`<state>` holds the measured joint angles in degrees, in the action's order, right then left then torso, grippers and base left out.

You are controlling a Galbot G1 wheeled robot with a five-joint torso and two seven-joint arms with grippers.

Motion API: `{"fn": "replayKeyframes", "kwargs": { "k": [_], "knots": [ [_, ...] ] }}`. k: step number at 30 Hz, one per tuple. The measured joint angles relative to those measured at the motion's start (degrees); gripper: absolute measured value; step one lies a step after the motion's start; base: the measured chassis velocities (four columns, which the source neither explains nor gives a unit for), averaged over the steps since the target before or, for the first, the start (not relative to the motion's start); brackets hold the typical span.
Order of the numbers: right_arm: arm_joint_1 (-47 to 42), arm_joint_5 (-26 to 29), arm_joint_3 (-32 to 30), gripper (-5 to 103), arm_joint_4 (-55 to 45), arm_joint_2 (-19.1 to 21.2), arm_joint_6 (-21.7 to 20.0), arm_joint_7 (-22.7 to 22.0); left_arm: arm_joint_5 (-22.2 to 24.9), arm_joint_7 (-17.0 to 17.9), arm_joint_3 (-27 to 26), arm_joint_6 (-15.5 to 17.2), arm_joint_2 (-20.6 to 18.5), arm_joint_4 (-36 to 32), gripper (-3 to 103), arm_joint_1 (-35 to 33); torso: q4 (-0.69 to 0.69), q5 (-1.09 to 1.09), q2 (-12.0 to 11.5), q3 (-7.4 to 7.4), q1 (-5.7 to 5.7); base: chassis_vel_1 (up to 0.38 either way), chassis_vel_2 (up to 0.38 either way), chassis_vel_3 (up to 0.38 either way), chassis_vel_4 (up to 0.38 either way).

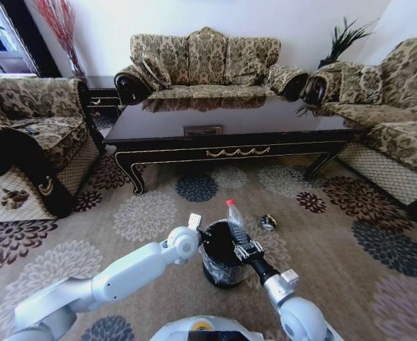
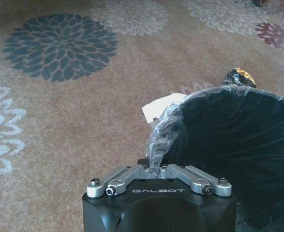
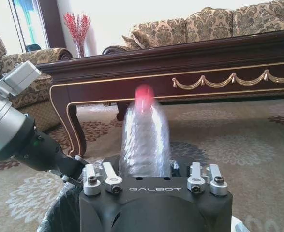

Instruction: Move to the front of the table and pick up the trash from the floor, then place it into the trash bin.

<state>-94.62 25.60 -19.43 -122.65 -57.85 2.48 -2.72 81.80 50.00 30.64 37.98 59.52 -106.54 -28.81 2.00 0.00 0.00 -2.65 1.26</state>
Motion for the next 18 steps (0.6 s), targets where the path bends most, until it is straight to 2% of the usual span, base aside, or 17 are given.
{"fn": "replayKeyframes", "kwargs": {
  "k": [3,4,6,7,8,9,16,18],
  "knots": [
    [0.0,0.0,0.2,70,0.0,0.0,-0.1,0.0,0.0,0.0,-0.3,0.0,-0.1,0.0,4,-0.2,0.00,-0.01,0.0,0.00,0.00,0.000,0.000,0.000,0.000],
    [-0.1,0.0,0.2,81,-0.3,0.0,-0.1,0.0,0.1,-0.1,-0.4,0.1,-0.3,-0.1,4,-0.3,0.00,-0.01,0.0,0.00,0.00,0.000,0.000,0.000,0.000],
    [-0.3,0.0,0.2,81,-0.4,0.0,-0.1,-0.1,0.1,-0.1,-0.5,0.2,-0.4,-0.1,4,-0.3,0.00,-0.01,0.0,0.00,0.00,0.000,0.000,0.000,0.000],
    [-0.4,0.0,0.1,92,-0.5,0.0,-0.1,-0.1,0.1,-0.1,-0.6,0.2,-0.6,-0.3,4,-0.4,0.00,0.00,0.0,0.00,0.00,0.000,0.000,0.000,0.000],
    [-0.5,0.0,0.0,92,-0.5,0.0,-0.1,-0.1,0.1,-0.1,-0.7,0.2,-0.7,-0.3,4,-0.5,0.00,0.00,0.0,0.00,0.00,0.000,0.000,0.000,0.000],
    [-0.6,0.0,-0.1,96,-0.7,-0.1,-0.1,-0.1,0.1,-0.2,-0.9,0.2,-0.8,-0.3,4,-0.8,0.01,-0.01,0.0,0.00,0.00,0.000,0.000,0.000,0.000],
    [0.1,0.8,-1.7,100,-1.1,-0.1,-0.2,-0.4,0.1,-0.7,-3.7,0.7,-2.3,-1.2,4,-2.4,0.02,-0.01,0.0,0.00,0.00,0.000,0.000,0.000,0.000],
    [1.4,1.7,-2.9,100,-1.1,0.1,-0.3,-1.0,0.2,-1.4,-6.6,0.9,-4.5,-1.8,4,-3.6,0.01,-0.01,0.0,0.00,0.00,0.000,0.000,0.000,0.000]
  ]
}}
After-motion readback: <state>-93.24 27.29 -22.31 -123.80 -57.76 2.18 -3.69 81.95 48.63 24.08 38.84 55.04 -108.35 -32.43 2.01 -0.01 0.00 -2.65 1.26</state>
